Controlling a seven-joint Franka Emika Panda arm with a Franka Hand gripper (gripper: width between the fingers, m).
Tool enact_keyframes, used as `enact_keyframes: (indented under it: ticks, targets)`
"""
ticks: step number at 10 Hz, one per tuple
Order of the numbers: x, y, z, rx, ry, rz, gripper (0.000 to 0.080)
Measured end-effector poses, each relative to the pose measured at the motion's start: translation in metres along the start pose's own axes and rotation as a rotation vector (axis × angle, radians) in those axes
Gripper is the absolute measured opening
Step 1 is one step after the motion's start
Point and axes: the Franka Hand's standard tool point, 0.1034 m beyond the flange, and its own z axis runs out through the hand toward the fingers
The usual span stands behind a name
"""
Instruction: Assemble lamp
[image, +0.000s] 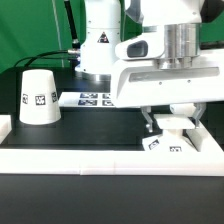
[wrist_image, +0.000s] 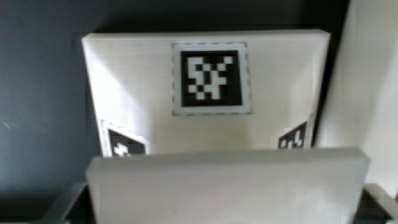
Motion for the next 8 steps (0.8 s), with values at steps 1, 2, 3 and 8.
enact_keyframes:
  ticks: [1,2,3,8]
  targets:
    - [0.0015,-0.0008,0.0005,0.001,0.002,0.0,0.0537]
    - [0.0022,-0.0012,0.0003,0.001,0.003,0.005,0.0537]
    - [0.0026,-0.0015,0.0004,0.001,0.003,0.01,0.0537]
    - [-0.0003,-0.0016,0.0006,0.001,0.0,0.005,0.0537]
